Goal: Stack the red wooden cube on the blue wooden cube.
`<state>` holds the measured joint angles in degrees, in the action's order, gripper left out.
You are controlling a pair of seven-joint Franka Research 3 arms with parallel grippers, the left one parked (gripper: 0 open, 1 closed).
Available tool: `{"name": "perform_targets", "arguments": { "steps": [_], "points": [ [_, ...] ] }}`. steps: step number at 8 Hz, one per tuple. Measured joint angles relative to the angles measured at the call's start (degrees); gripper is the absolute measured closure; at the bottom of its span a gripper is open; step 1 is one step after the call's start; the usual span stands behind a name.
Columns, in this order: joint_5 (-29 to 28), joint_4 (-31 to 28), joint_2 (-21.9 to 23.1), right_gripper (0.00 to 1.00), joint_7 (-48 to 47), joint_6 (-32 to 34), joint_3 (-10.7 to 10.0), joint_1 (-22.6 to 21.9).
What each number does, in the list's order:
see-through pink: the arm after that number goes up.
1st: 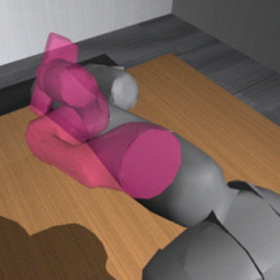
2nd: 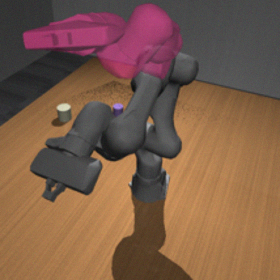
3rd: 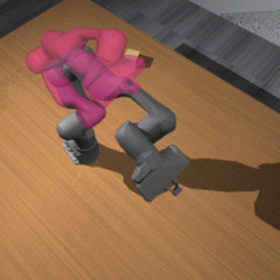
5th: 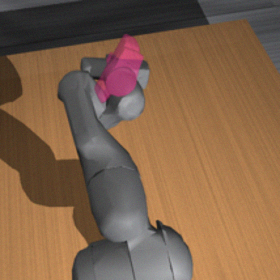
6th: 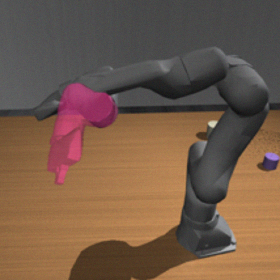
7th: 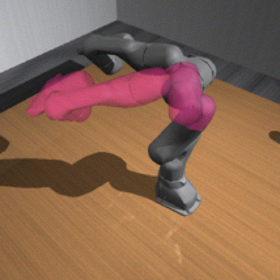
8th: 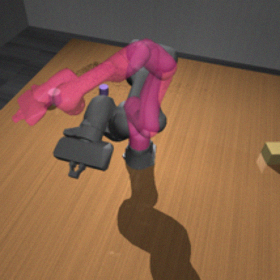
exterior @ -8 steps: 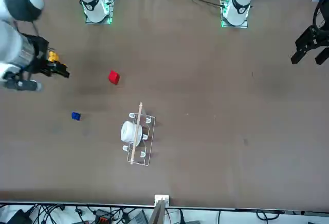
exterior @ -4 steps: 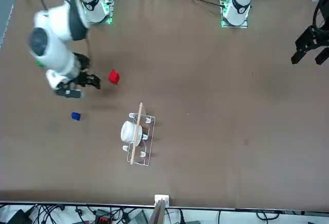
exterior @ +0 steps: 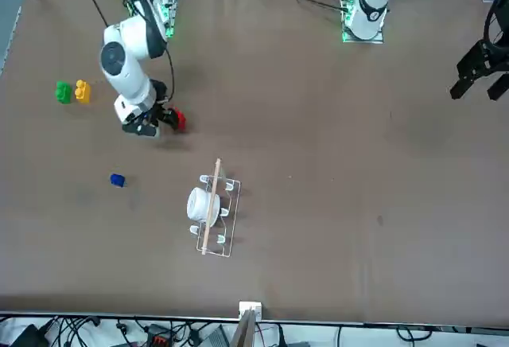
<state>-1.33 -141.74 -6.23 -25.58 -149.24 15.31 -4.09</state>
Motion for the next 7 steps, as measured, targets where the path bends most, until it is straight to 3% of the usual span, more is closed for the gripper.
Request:
{"name": "perform_targets", "arguments": {
  "steps": [2,7],
  "points": [
    [0.0,-3.7,0.0,0.0,-2.6,-4.4,0.1,0.0],
    [0.0,-4.4,-0.1,0.0,-12.2,-4.9,0.9,0.0]
  ]
}}
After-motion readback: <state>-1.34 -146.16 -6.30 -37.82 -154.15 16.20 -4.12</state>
